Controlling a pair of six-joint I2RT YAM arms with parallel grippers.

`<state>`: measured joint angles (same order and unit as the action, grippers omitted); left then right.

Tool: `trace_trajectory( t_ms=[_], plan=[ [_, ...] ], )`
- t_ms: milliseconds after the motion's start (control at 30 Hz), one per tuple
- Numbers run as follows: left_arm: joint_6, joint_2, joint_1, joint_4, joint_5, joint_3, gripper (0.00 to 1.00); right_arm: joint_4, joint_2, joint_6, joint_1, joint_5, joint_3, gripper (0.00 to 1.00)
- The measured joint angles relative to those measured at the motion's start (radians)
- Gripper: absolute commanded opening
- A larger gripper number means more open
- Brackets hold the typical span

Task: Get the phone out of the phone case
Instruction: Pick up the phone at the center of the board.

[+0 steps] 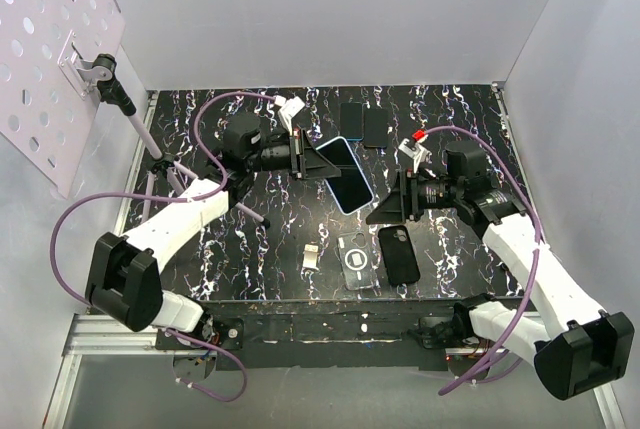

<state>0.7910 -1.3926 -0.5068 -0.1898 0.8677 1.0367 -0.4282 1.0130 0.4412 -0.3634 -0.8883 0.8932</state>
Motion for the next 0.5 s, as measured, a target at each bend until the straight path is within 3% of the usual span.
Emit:
trace_trajectory(
  t_ms=[267, 500],
  plan=[
    [-0.02, -0.023, 0.001, 0.049, 0.204, 0.064, 0.0, -0.003, 0.047, -0.084, -0.022, -0.136, 0.012, 0.38],
    [0.011, -0.045, 0.006, 0.031, 0.293, 0.08, 0.0, 0.053, 0.068, -0.07, -0.065, -0.185, 0.012, 0.37]
  ],
)
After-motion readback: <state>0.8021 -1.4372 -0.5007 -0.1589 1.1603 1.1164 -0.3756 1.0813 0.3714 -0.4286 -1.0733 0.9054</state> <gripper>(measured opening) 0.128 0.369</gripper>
